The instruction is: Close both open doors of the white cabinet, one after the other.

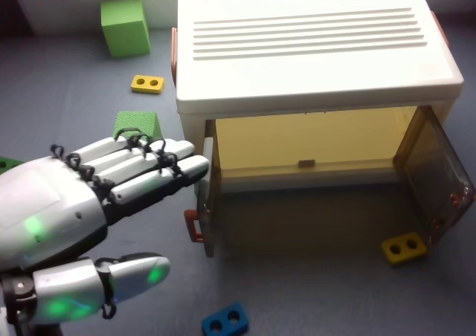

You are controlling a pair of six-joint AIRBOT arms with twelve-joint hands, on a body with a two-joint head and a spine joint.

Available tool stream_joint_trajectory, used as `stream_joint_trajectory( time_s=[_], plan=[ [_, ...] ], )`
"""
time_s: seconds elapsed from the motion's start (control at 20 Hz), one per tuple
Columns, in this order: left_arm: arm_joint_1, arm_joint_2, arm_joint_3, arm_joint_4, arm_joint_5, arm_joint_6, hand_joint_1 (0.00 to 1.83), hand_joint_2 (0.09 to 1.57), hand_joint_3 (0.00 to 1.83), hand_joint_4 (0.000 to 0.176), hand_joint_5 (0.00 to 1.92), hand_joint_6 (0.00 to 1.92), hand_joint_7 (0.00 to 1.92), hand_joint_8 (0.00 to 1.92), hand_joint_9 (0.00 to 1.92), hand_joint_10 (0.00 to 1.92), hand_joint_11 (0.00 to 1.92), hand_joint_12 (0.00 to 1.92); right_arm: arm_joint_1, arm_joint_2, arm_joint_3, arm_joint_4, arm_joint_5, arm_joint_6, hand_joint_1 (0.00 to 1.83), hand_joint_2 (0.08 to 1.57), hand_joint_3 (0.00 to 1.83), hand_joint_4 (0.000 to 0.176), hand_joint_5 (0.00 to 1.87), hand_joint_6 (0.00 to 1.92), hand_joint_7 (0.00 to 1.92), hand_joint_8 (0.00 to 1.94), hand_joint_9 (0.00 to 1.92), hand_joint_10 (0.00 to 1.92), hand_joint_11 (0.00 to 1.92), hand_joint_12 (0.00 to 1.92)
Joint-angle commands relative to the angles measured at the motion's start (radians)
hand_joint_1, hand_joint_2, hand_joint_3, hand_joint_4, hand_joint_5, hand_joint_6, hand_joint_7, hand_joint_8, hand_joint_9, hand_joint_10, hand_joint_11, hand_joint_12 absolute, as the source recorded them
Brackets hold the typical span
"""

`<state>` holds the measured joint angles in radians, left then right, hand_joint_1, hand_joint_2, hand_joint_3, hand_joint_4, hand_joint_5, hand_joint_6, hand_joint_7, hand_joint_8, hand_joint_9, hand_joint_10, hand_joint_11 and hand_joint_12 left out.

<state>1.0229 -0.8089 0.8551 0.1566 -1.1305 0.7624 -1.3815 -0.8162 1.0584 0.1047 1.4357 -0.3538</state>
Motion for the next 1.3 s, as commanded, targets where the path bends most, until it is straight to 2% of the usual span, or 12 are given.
stream_joint_trajectory(
  time_s=[0.0,0.2,0.3,0.4,0.55,0.6,0.7,0.8,0.95,1.0,1.1,1.25],
  plan=[
    [-0.017,-0.007,0.004,0.003,-0.098,-0.015,0.00,1.45,0.00,0.000,0.01,0.00,0.00,0.00,0.05,0.01,0.00,0.37,0.004,0.002,0.003,0.027,0.117,0.006,0.00,1.37,0.00,0.000,0.02,0.00,0.02,0.01,0.01,0.00,0.00,0.00],
    [-0.049,-0.022,0.018,0.050,-0.056,-0.045,0.00,1.46,0.00,0.000,0.04,0.01,0.03,0.00,0.07,0.00,0.00,0.24,0.002,0.002,0.004,0.028,0.117,0.006,0.00,1.37,0.00,0.000,0.02,0.01,0.04,0.01,0.02,0.01,0.03,0.01],
    [-0.057,-0.028,0.021,0.061,-0.047,-0.050,0.00,1.45,0.00,0.000,0.02,0.00,0.02,0.00,0.07,0.00,0.00,0.27,0.002,0.002,0.004,0.028,0.117,0.006,0.00,1.38,0.01,0.000,0.03,0.01,0.04,0.01,0.02,0.01,0.04,0.02],
    [-0.061,-0.030,0.024,0.063,-0.048,-0.054,0.00,1.45,0.00,0.000,0.01,0.00,0.00,0.00,0.02,0.01,0.00,0.13,0.002,0.002,0.004,0.028,0.117,0.006,0.00,1.39,0.01,0.000,0.04,0.01,0.05,0.01,0.03,0.01,0.06,0.02],
    [-0.061,-0.028,0.025,0.049,-0.075,-0.050,0.00,1.45,0.00,0.000,0.01,0.00,0.03,0.00,0.07,0.00,0.00,0.28,-0.006,0.000,0.004,0.037,0.117,0.006,0.00,1.40,0.01,0.000,0.05,0.01,0.06,0.01,0.04,0.01,0.07,0.02],
    [-0.061,-0.027,0.025,0.044,-0.082,-0.046,0.00,1.46,0.00,0.000,0.01,0.00,0.05,0.00,0.11,0.00,0.00,0.45,-0.008,0.000,0.004,0.039,0.117,0.006,0.00,1.41,0.01,0.000,0.05,0.01,0.06,0.01,0.04,0.01,0.06,0.02],
    [-0.061,-0.021,0.023,0.032,-0.096,-0.034,0.00,1.46,0.00,0.000,0.00,0.00,0.06,0.00,0.12,0.00,0.00,0.52,-0.010,-0.001,0.004,0.041,0.117,0.006,0.00,1.40,0.01,0.000,0.06,0.01,0.07,0.01,0.05,0.01,0.07,0.02],
    [-0.061,-0.009,0.019,0.009,-0.108,-0.011,0.00,1.46,0.00,0.000,0.01,0.00,0.11,0.01,0.17,0.01,0.00,0.71,-0.010,-0.001,0.003,0.042,0.118,0.006,0.00,1.41,0.01,0.000,0.06,0.01,0.07,0.01,0.05,0.01,0.08,0.02],
    [-0.050,0.018,0.008,-0.025,-0.134,0.019,0.00,1.47,0.00,0.000,0.00,0.00,0.04,0.01,0.06,0.01,0.00,0.34,-0.013,-0.002,0.002,0.045,0.118,0.006,0.00,1.41,0.01,0.000,0.07,0.01,0.07,0.01,0.05,0.01,0.08,0.02],
    [-0.042,0.026,0.003,-0.032,-0.136,0.029,0.00,1.47,0.00,0.000,0.00,0.00,0.03,0.00,0.06,0.01,0.00,0.29,-0.014,-0.003,0.002,0.046,0.118,0.006,0.00,1.41,0.01,0.000,0.07,0.01,0.07,0.01,0.05,0.01,0.08,0.02],
    [-0.036,0.032,0.000,-0.035,-0.113,0.031,0.00,1.47,0.00,0.000,0.00,0.00,0.01,0.01,0.07,0.01,0.00,0.37,-0.014,-0.003,0.002,0.047,0.118,0.006,0.00,1.40,0.00,0.000,0.07,0.01,0.08,0.01,0.06,0.01,0.09,0.03],
    [-0.033,0.031,0.000,-0.029,-0.044,0.037,0.00,1.50,0.01,0.000,0.01,0.00,0.00,0.00,0.04,0.00,0.00,0.30,-0.014,-0.003,0.002,0.047,0.118,0.006,0.00,1.40,0.00,0.000,0.07,0.00,0.07,0.00,0.05,0.00,0.09,0.02]
  ],
)
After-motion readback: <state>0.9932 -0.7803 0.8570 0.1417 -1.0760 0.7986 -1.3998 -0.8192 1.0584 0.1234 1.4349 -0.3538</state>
